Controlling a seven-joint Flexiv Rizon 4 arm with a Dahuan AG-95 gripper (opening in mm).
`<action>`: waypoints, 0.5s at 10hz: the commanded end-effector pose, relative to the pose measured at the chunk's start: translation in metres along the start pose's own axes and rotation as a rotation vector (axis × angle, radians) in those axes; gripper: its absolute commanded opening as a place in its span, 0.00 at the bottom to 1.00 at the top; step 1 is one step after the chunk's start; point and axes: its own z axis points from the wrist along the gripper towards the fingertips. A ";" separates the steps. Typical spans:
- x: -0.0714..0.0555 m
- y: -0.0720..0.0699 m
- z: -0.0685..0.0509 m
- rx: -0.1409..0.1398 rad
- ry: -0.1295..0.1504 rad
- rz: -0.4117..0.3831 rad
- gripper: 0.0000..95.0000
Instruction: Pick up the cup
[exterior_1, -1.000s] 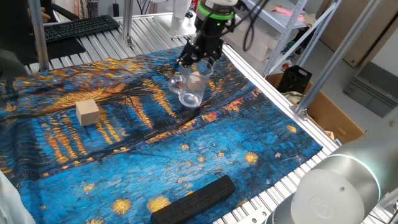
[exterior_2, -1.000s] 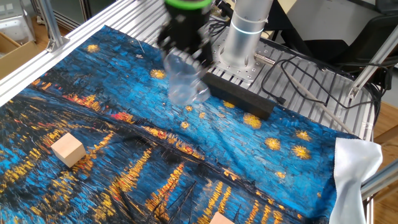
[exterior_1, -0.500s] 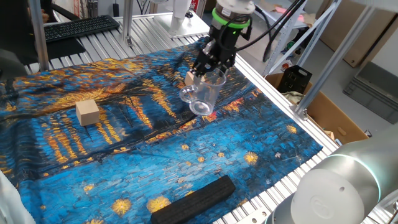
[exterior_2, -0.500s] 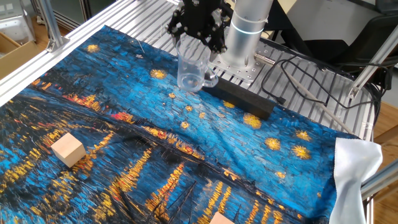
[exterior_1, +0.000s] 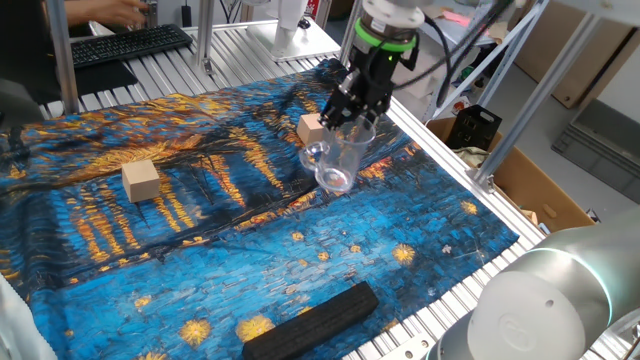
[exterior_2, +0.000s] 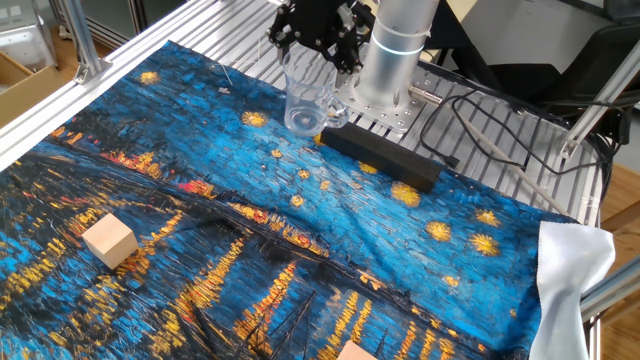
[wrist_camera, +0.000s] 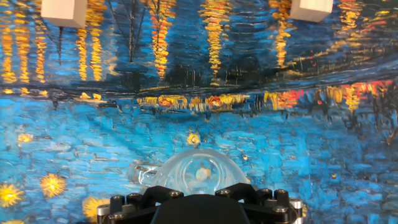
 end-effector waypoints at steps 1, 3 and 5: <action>-0.002 0.000 0.000 0.010 0.014 -0.009 0.00; -0.002 0.000 0.000 0.025 0.015 -0.004 0.00; -0.002 0.000 0.000 0.032 0.019 0.001 0.00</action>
